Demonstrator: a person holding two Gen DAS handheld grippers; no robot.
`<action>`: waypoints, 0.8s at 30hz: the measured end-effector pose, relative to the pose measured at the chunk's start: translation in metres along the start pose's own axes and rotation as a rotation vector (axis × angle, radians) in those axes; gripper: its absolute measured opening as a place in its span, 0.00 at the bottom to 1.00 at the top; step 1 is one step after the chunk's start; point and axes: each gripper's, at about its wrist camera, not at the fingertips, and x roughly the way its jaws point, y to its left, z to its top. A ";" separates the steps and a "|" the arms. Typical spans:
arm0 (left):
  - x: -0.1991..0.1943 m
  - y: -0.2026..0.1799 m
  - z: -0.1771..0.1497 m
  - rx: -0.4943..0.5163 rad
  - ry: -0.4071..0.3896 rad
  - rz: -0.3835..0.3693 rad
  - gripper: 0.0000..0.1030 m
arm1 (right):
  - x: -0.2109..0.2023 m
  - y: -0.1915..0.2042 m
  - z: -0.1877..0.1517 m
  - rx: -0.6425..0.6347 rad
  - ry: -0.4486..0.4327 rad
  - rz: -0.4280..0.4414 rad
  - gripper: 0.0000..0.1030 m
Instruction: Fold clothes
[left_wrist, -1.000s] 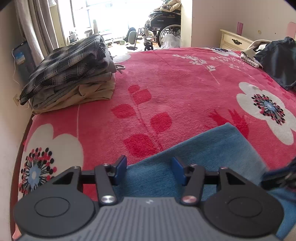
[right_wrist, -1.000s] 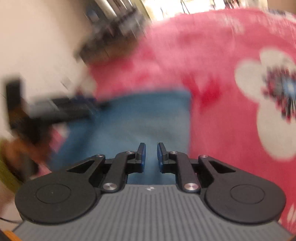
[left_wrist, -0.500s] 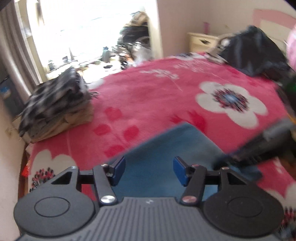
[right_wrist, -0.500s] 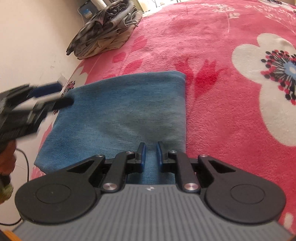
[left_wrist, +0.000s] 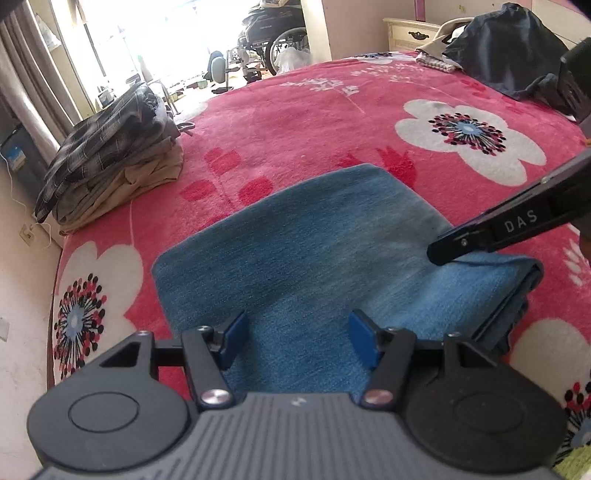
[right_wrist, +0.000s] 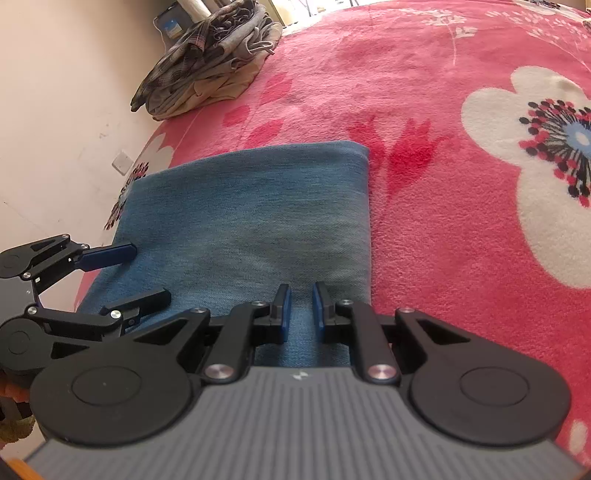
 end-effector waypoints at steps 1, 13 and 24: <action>0.000 0.000 0.000 -0.003 0.002 0.001 0.61 | 0.000 0.000 0.000 0.000 0.000 0.000 0.11; 0.000 0.001 0.002 -0.022 0.020 0.013 0.63 | 0.000 -0.001 -0.001 0.004 -0.003 0.002 0.11; 0.001 0.000 0.003 -0.024 0.030 0.016 0.64 | 0.000 -0.002 -0.001 0.012 -0.006 0.004 0.11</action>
